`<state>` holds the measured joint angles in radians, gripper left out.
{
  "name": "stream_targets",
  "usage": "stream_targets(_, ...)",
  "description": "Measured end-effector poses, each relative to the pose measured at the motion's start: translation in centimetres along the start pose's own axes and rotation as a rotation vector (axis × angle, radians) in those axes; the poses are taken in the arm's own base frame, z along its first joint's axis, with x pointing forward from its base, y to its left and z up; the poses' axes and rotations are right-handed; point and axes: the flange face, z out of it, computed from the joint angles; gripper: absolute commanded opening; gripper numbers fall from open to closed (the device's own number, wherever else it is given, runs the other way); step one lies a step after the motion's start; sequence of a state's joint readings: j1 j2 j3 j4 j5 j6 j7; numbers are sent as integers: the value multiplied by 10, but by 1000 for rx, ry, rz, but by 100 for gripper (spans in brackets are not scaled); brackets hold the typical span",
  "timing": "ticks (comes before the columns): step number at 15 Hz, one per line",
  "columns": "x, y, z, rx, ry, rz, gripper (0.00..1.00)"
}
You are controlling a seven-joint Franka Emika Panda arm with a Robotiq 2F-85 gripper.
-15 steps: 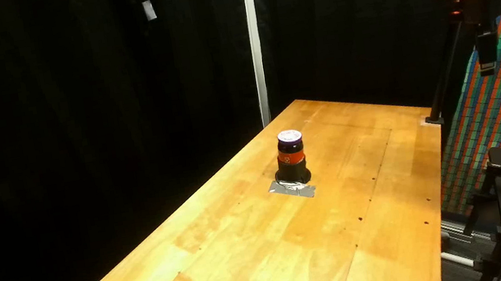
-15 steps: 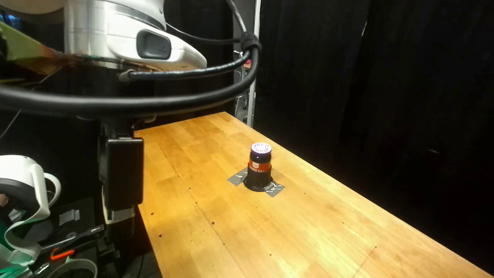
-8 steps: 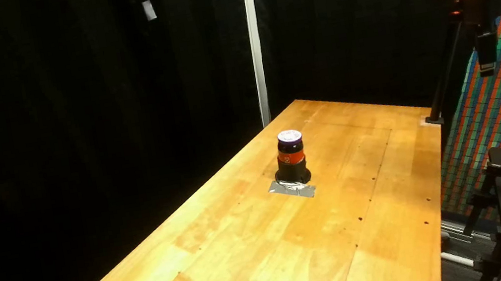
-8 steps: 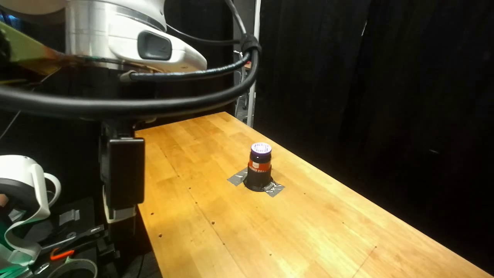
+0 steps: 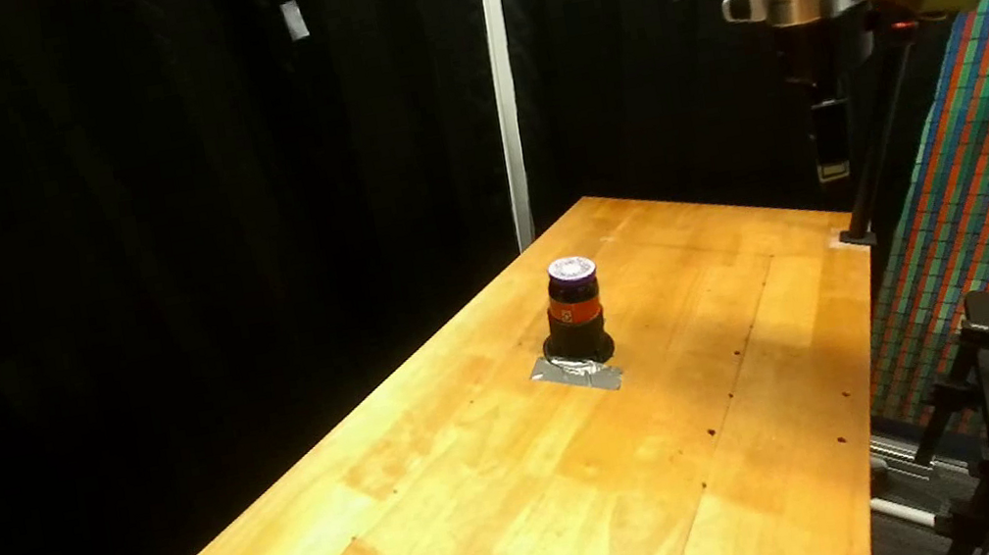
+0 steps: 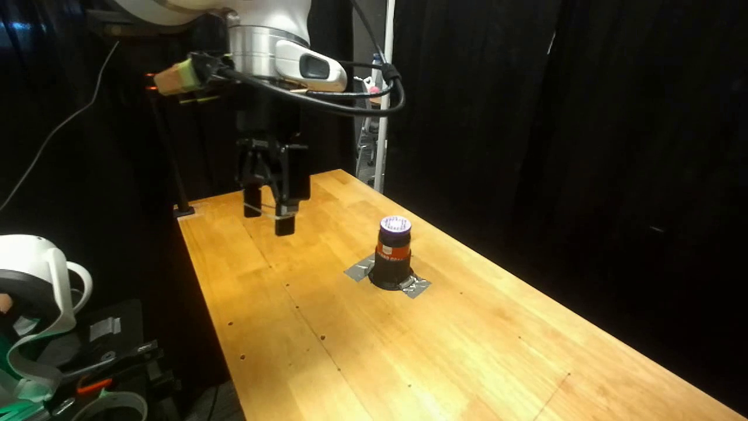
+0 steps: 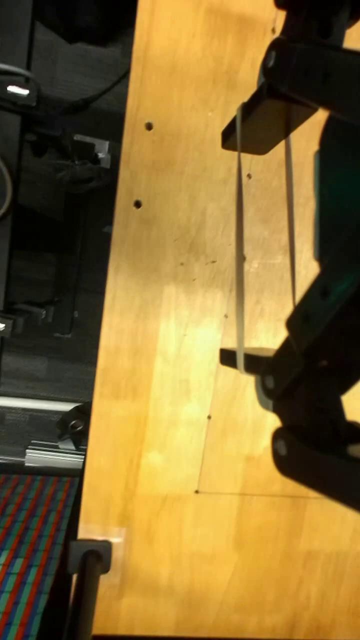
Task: Put the elastic around the bottle
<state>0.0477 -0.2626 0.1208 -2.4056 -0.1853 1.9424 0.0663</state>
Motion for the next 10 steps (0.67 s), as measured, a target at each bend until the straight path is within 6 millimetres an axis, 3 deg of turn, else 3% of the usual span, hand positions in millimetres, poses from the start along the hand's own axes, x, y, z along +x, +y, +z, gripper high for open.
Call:
stream_targets(4,76,-36,-15,88,102,41,100)
stream_targets(10,192,-56,-21,185,273,144,100)
